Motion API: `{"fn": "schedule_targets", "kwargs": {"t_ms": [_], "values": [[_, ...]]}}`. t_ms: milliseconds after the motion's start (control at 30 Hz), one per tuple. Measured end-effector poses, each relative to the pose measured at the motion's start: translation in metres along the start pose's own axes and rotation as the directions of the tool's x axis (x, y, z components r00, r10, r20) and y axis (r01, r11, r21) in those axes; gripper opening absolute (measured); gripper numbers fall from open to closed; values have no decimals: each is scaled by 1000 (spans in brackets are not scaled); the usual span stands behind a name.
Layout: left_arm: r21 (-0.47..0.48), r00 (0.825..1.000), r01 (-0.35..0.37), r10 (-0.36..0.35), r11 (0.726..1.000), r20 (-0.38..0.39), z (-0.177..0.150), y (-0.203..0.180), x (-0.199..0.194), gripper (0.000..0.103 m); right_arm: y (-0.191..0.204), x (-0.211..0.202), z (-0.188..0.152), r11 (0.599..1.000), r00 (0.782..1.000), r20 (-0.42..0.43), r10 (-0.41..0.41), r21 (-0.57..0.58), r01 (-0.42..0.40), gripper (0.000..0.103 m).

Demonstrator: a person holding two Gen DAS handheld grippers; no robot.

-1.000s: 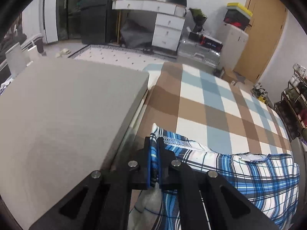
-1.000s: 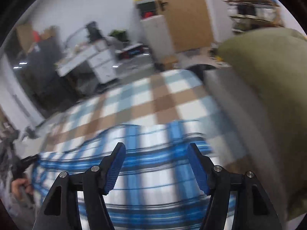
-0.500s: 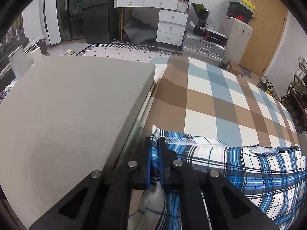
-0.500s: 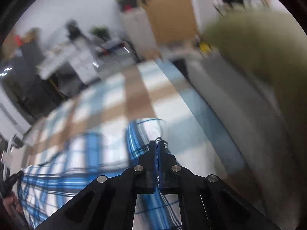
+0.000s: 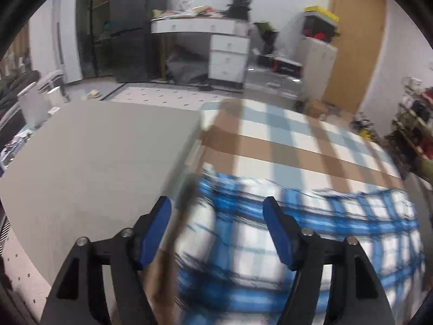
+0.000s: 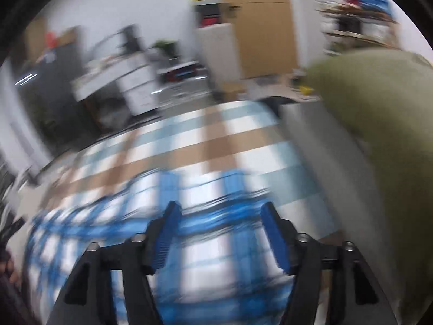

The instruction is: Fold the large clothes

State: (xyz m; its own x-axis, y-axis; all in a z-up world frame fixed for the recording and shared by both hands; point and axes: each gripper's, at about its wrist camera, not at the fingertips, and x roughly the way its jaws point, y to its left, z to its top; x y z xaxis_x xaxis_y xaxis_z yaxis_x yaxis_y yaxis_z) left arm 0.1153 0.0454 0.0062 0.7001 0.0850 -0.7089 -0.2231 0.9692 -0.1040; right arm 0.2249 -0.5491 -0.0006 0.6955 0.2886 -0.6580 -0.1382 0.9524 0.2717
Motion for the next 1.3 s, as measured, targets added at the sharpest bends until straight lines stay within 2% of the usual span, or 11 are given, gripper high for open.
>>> {"fn": "schedule_targets", "kwargs": {"t_ms": [133, 233, 300, 333, 400, 533, 700, 833, 967, 1167, 1300], "values": [[109, 972, 222, -211, 969, -100, -45, -69, -8, 76, 74, 17, -24, 972, 976, -123, 178, -131, -194, 83], [261, 965, 213, -162, 942, -205, -83, -121, 18, 76, 128, 41, -50, 927, 962, -216, 167, -298, -227, 83], [335, 972, 163, -92, 928, -218, -99, -133, 30, 75, 144, 57, -71, 891, 969, -233, 81, -419, -176, 83], [350, 976, 159, -93, 923, -196, -102, -132, 27, 75, 140, 65, -79, 891, 969, -248, 18, -436, -128, 83], [329, 971, 180, -115, 927, -207, -103, -122, 20, 76, 118, 59, -83, 908, 968, -242, 66, -387, -159, 83], [217, 966, 211, -169, 953, -198, -101, -94, 1, 76, 78, 27, -79, 960, 977, -211, 33, -266, -90, 83], [199, 968, 172, -129, 965, -214, -108, -104, 7, 77, 92, 12, -88, 957, 977, -197, 84, -258, -134, 83], [297, 944, 315, -267, 902, -193, -119, -139, -20, 77, 117, 6, -99, 927, 972, -189, 138, -320, -194, 83], [382, 956, 266, -189, 885, -226, -139, -159, -1, 77, 115, 15, -111, 912, 976, -196, 91, -378, -160, 82], [353, 950, 284, -212, 891, -228, -131, -159, 5, 80, 27, 2, -102, 973, 983, -175, 58, -209, -94, 93], [336, 954, 262, -190, 905, -233, -126, -160, 3, 81, 2, -8, -95, 987, 988, -152, -28, -158, 4, 92]]}}
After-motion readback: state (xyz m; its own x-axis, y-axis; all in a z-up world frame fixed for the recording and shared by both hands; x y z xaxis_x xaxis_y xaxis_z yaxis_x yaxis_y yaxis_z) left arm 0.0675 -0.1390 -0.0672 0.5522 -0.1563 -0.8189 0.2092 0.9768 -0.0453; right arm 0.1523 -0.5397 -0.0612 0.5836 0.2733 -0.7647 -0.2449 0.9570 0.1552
